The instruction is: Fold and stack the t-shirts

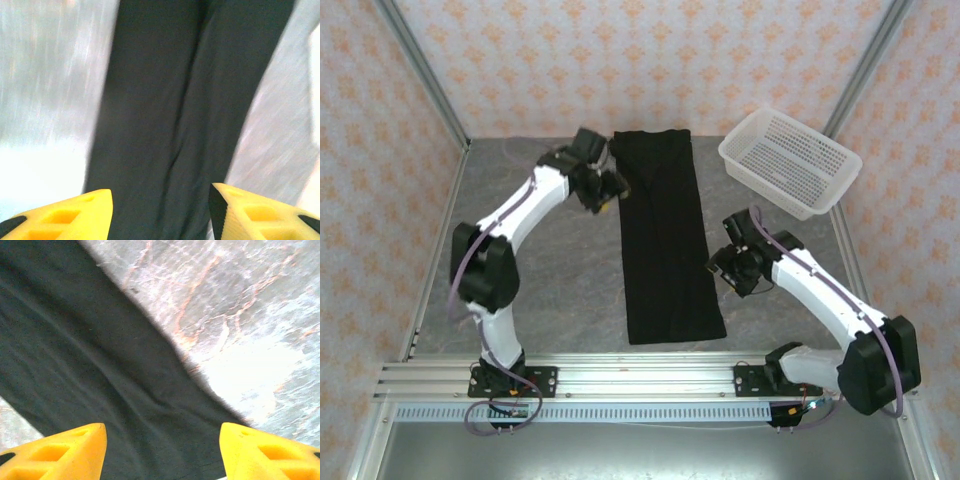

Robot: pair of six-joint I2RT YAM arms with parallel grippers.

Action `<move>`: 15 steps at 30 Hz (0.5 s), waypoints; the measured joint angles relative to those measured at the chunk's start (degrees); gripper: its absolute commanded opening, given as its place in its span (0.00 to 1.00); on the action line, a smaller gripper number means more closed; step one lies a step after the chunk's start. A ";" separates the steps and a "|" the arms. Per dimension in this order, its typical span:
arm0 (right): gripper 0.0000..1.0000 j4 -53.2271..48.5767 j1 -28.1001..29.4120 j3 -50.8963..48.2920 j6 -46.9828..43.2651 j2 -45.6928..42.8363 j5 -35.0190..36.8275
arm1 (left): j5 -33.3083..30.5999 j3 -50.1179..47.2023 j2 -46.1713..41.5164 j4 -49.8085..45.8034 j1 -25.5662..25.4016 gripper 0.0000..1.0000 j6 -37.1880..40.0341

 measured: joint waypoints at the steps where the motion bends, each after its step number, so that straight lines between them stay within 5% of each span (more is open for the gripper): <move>1: 0.62 -0.33 -0.42 -0.61 -1.99 0.04 -0.24 | 1.40 -5.62 -2.43 -0.66 -2.12 0.58 0.46; 8: 0.62 -1.40 -1.11 -3.37 -10.25 1.14 -4.15 | 6.47 -28.26 -10.14 -0.07 -18.69 0.61 -2.91; 15: 0.62 -1.62 -1.11 -4.28 -12.13 1.22 -5.88 | 6.45 -31.98 -10.10 5.18 -22.93 0.60 -9.03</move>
